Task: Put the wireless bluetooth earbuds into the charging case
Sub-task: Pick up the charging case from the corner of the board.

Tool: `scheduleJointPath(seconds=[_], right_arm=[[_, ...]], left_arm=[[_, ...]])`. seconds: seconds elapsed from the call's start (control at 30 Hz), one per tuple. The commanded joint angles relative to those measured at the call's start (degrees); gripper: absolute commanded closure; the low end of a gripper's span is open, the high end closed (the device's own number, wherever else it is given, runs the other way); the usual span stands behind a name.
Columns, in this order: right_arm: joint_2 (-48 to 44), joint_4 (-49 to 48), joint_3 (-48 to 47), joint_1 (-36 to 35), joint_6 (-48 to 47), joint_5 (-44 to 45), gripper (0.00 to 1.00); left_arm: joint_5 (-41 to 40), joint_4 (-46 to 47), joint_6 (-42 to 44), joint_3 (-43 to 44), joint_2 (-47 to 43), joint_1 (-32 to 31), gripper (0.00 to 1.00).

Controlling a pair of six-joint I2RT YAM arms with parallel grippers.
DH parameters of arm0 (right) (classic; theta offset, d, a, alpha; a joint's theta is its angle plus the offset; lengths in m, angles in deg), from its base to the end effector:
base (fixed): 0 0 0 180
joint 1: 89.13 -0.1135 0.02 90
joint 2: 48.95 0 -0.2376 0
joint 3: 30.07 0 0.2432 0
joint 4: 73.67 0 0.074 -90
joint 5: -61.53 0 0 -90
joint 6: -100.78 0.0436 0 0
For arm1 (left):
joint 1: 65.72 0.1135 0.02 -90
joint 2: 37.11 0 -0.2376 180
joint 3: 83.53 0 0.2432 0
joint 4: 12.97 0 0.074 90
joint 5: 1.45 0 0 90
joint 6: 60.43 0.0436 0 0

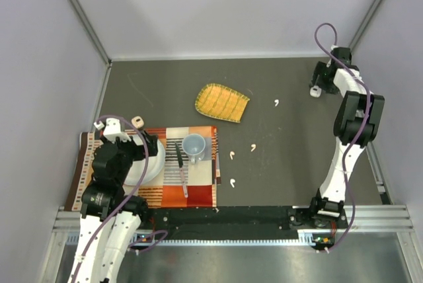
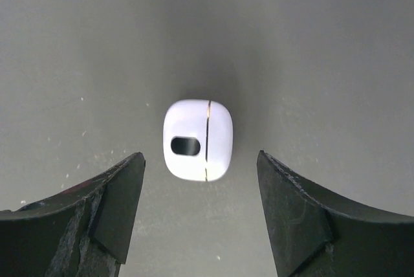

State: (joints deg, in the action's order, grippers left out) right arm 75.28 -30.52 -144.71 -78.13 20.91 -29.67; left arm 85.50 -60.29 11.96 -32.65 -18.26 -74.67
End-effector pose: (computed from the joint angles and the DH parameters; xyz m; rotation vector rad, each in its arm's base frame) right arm 0.4563 -0.0878 0.1758 0.4481 2.4505 0.0197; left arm 0.1137 -0.0156 0.2883 -0.1768 1.8377 -0.2758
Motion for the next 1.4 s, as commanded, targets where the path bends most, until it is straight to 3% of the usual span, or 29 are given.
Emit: scheduleJointPath(seconds=[0.0,0.2,0.87,1.0,1.37], right_arm=[[2.9,0.6,-4.7,-1.4,-3.0,2.5,0.3],[5.1,1.4,-7.7,-2.6,-4.3,7.2,0.3],[11.1,6.0,-11.8,-2.7,-2.3,6.0,0.36],[11.5,6.2,-11.7,-2.7,-2.1,5.8,0.44],[7.8,5.9,-6.9,-2.7,-0.9,5.2,0.35]], left_arm=[[1.3,4.0,1.0,0.1,1.4,0.0,0.01],[2.0,4.1,1.1,0.1,1.7,0.1,0.01],[1.5,4.0,1.2,0.1,1.8,0.1,0.01],[1.5,4.0,1.2,0.1,2.1,0.1,0.01],[1.6,3.9,1.2,0.1,2.4,0.1,0.01]])
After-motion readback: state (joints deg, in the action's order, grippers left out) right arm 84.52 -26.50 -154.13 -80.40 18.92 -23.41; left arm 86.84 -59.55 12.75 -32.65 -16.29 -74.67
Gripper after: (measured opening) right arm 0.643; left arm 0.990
